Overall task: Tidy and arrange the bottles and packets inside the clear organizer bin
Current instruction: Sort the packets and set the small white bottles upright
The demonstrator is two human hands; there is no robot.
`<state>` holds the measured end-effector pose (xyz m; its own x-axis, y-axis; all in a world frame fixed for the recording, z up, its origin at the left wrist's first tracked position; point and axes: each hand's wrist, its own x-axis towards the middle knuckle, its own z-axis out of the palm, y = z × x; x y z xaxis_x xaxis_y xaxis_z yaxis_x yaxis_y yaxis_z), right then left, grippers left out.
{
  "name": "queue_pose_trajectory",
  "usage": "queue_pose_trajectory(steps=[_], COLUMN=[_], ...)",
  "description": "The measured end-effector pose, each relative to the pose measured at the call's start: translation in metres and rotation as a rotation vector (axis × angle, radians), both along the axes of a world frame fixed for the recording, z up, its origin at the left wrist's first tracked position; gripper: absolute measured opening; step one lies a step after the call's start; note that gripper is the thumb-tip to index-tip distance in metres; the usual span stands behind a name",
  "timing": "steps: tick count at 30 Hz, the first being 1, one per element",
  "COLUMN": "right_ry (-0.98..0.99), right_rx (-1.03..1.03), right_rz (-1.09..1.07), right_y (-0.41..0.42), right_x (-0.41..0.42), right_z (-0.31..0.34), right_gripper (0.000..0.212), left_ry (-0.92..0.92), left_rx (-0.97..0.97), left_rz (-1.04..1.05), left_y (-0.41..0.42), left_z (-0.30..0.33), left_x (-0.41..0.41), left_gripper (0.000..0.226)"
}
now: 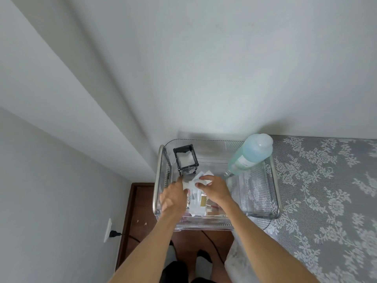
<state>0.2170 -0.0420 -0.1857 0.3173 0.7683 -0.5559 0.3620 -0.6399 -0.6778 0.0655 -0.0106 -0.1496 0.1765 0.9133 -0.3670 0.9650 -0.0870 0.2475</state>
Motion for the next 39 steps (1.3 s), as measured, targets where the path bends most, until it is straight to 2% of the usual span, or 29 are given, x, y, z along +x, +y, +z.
queue_pose_trajectory(steps=[8,12,17,22,28,35,39], right_ry=[-0.007,-0.112,-0.337,-0.491,-0.489,-0.460,-0.437], right_rx=[0.191,0.302,0.370,0.371,0.361,0.380,0.349], right_rz=[-0.036,-0.043,-0.078,-0.147,-0.223,-0.238,-0.243], right_y=[-0.028,-0.046,-0.056,-0.061,-0.061,-0.042,-0.042], right_x=[0.001,0.012,0.026,0.024,0.025,0.030,0.028], right_z=[0.058,0.089,0.108,0.101,0.076,0.054,0.041], right_gripper=[0.037,0.038,0.041,0.038,0.034,0.030,0.028], left_ry=[-0.188,-0.284,-0.356,-0.419,-0.451,-0.466,-0.430], left_rx=[0.177,0.263,0.313,0.341,0.300,0.334,0.282], left_rz=[-0.021,-0.007,-0.013,-0.015,0.078,0.053,0.032], left_y=[-0.024,-0.035,-0.040,-0.039,-0.040,-0.033,-0.026], left_z=[0.036,0.053,0.064,0.060,0.038,0.006,-0.013], left_x=[-0.009,-0.011,0.006,0.032,0.049,0.065,0.067], left_gripper=[0.042,0.038,0.035,0.033,0.031,0.034,0.034])
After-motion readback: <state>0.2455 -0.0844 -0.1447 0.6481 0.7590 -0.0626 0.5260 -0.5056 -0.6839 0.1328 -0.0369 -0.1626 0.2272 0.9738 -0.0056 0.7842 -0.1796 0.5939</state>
